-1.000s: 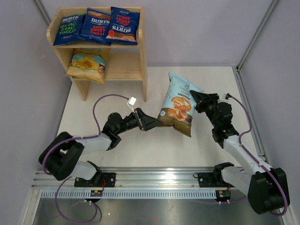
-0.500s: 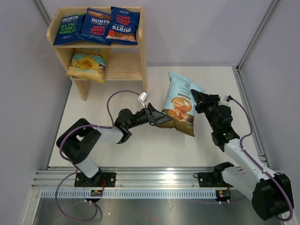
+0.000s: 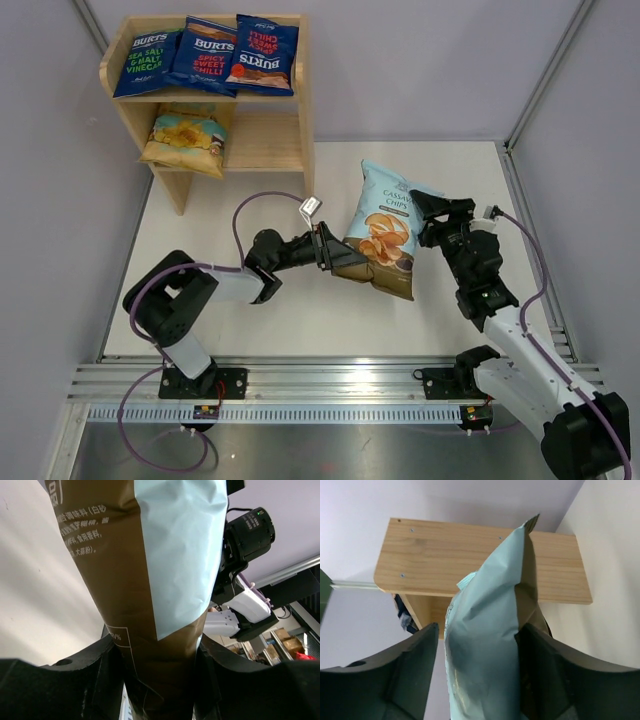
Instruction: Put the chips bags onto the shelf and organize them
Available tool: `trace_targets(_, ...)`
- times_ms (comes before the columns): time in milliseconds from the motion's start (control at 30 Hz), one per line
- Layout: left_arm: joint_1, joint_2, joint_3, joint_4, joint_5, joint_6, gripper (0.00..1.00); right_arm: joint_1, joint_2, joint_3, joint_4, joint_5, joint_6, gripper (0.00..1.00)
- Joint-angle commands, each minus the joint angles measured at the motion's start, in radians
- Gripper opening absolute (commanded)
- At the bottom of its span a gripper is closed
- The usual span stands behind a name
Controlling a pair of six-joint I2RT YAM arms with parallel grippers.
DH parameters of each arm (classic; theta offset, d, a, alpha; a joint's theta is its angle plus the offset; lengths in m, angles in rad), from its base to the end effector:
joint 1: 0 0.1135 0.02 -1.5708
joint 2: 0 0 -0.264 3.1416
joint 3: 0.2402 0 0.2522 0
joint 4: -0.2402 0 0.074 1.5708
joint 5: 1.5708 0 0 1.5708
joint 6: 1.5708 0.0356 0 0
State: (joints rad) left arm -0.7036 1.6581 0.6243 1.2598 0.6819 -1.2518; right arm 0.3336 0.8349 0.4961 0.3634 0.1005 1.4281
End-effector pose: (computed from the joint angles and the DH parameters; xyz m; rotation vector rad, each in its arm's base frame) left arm 0.2287 -0.2235 0.2195 0.2545 1.7409 -1.9925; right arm 0.1931 0.0631 0.2870 0.9595 1.4062 1.2895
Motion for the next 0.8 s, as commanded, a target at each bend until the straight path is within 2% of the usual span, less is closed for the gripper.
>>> trace_targets(0,0.024,-0.001,0.040,0.405,0.108,-0.035,0.24,-0.001,-0.045,0.084,-0.118,-0.096,-0.188,0.77)
trace_targets(100,0.033,-0.033,0.040,0.405,0.163,-0.014,0.18,-0.053,-0.071,0.102,-0.167,-0.230,-0.262,0.81)
trace_targets(167,0.036,-0.058,0.038,0.354,0.185,0.012,0.15,-0.079,-0.086,0.119,-0.201,-0.289,-0.288,0.84)
trace_targets(200,0.041,-0.089,0.038,0.322,0.188,0.050,0.08,-0.096,-0.094,0.137,-0.231,-0.333,-0.332,0.85)
trace_targets(233,0.042,-0.110,0.040,0.244,0.192,0.072,0.07,-0.100,-0.106,0.154,-0.257,-0.353,-0.363,0.88)
trace_targets(367,0.049,-0.211,0.055,0.073,0.237,0.192,0.09,-0.119,-0.105,0.263,-0.464,-0.468,-0.597,0.95)
trace_targets(433,0.049,-0.260,0.071,0.017,0.260,0.213,0.08,-0.120,-0.105,0.312,-0.547,-0.538,-0.659,0.98)
trace_targets(567,0.049,-0.313,0.095,0.000,0.343,0.209,0.06,-0.120,-0.138,0.352,-0.603,-0.637,-0.756,0.99)
trace_targets(600,0.049,-0.319,0.098,0.006,0.356,0.198,0.05,-0.120,-0.140,0.367,-0.586,-0.724,-0.765,1.00)
trace_targets(767,0.049,-0.353,0.087,0.182,0.455,0.079,0.04,-0.119,-0.122,0.417,-0.526,-0.956,-0.713,0.99)
